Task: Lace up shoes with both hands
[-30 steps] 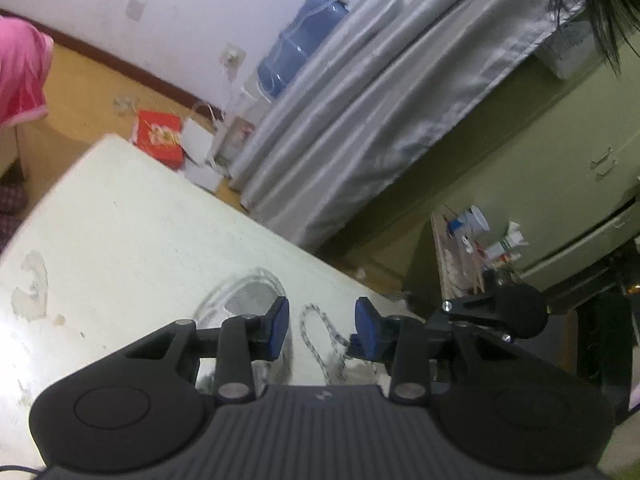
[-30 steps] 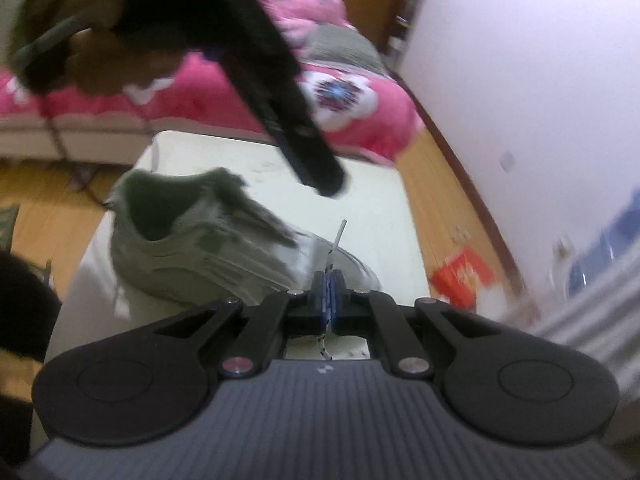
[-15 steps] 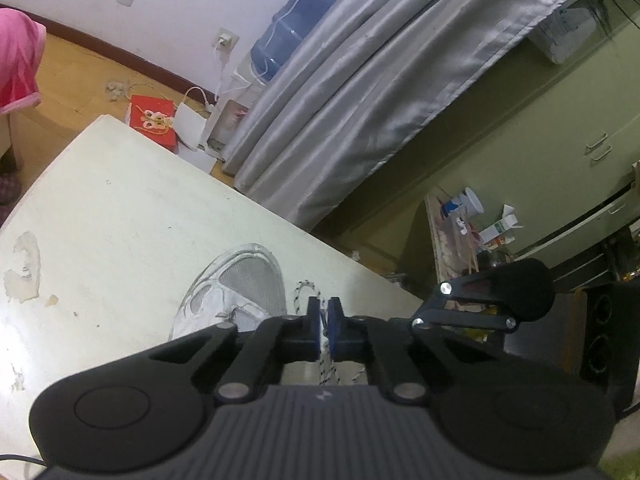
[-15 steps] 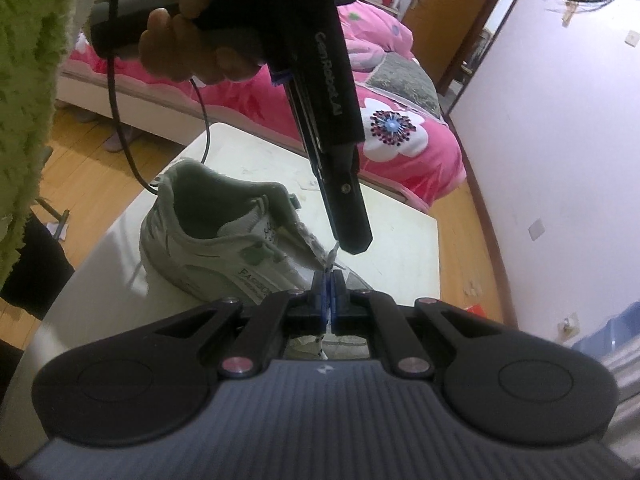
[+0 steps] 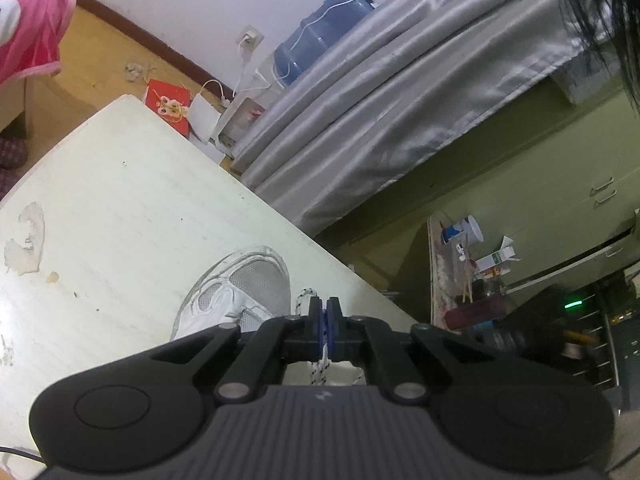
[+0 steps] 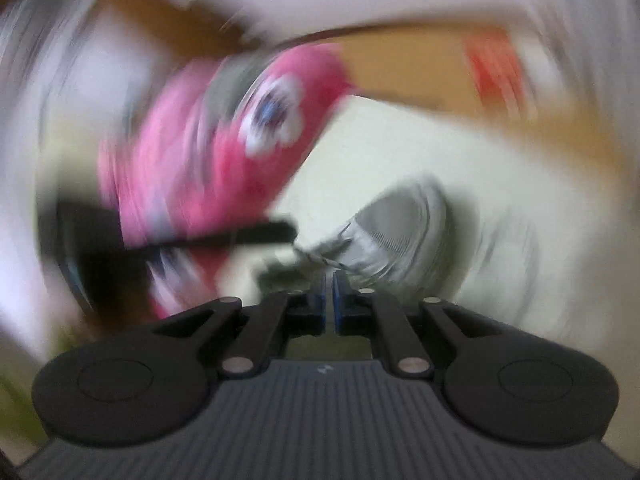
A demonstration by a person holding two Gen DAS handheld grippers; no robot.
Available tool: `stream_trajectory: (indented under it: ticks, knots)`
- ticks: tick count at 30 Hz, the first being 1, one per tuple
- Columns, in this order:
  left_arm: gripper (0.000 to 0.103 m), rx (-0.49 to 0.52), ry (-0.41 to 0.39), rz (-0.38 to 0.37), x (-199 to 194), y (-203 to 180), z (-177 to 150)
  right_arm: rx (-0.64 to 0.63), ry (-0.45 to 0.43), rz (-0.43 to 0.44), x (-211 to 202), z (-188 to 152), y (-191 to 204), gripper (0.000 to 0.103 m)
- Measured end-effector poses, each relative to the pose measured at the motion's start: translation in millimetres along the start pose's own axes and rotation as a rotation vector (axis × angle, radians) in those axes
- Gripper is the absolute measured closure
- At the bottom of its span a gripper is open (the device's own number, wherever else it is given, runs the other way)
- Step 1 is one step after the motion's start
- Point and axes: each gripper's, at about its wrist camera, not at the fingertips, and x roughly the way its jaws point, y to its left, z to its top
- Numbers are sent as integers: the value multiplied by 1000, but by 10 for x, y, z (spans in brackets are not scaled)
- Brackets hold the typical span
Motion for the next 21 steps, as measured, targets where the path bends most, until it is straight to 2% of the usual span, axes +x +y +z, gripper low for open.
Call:
stream_trajectory:
  ticks: [3, 4, 6, 11, 14, 16, 19, 20, 21]
  knots:
    - [101, -11, 2, -11, -27, 32, 34, 531, -90, 186, 62, -206, -524, 92]
    - [101, -14, 2, -11, -31, 51, 44, 647, -130, 236, 83, -310, -624, 90]
    - [101, -23, 7, -19, -43, 90, 65, 784, -180, 309, 147, -483, -714, 81]
    - [101, -28, 22, -54, -54, 159, 116, 970, -177, 430, 411, -771, -696, 79]
    - [101, -13, 37, -75, -58, 181, 130, 1061, -206, 455, 506, -875, -677, 79]
    - [101, -3, 48, -85, -62, 199, 134, 1074, -241, 457, 519, -901, -651, 80]
    - [101, 13, 68, -95, -71, 224, 120, 1028, -290, 446, 475, -871, -571, 89]
    - [101, 23, 76, -100, -79, 230, 114, 1008, -303, 436, 453, -849, -542, 98]
    - [99, 37, 85, -107, -92, 235, 106, 984, -314, 418, 436, -829, -512, 100]
